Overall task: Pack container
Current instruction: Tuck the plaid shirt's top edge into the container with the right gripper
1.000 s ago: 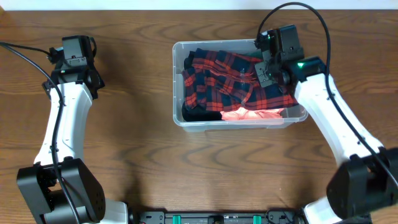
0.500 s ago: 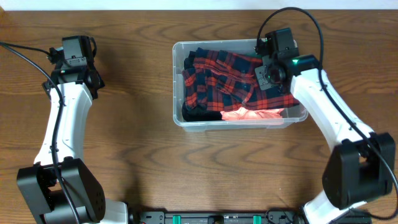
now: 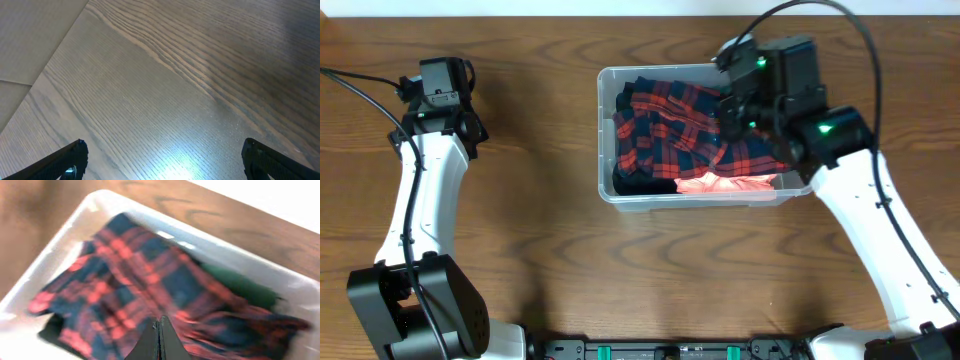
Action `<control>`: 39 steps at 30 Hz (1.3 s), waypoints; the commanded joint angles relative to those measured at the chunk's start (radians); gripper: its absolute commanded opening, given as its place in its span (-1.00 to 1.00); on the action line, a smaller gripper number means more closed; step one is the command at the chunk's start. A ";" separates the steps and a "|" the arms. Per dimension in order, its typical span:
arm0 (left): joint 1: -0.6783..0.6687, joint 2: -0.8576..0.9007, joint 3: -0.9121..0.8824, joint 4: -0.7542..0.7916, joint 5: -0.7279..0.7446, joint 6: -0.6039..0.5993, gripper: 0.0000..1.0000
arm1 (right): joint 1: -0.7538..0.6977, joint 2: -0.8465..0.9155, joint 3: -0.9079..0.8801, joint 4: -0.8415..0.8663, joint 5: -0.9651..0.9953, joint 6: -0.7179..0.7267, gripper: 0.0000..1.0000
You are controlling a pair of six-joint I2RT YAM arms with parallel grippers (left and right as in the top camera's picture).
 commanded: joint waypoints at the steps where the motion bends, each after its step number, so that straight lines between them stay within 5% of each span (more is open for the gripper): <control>1: 0.004 -0.013 0.014 -0.003 -0.016 0.010 0.96 | 0.055 0.037 -0.022 -0.002 -0.037 0.016 -0.97; 14: 0.004 -0.013 0.014 -0.003 -0.016 0.010 0.96 | 0.156 0.242 -0.062 -0.085 -0.018 0.027 -0.97; 24: 0.004 -0.013 0.014 -0.003 -0.016 0.010 0.96 | 0.090 0.101 -0.017 -0.079 -0.013 0.027 -0.98; 31: 0.004 -0.013 0.014 -0.003 -0.016 0.010 0.96 | 0.058 -0.039 -0.017 0.037 -0.014 0.064 -0.97; 39: 0.004 -0.013 0.014 -0.003 -0.016 0.010 0.96 | 0.079 0.030 -0.019 0.231 -0.029 0.087 -0.97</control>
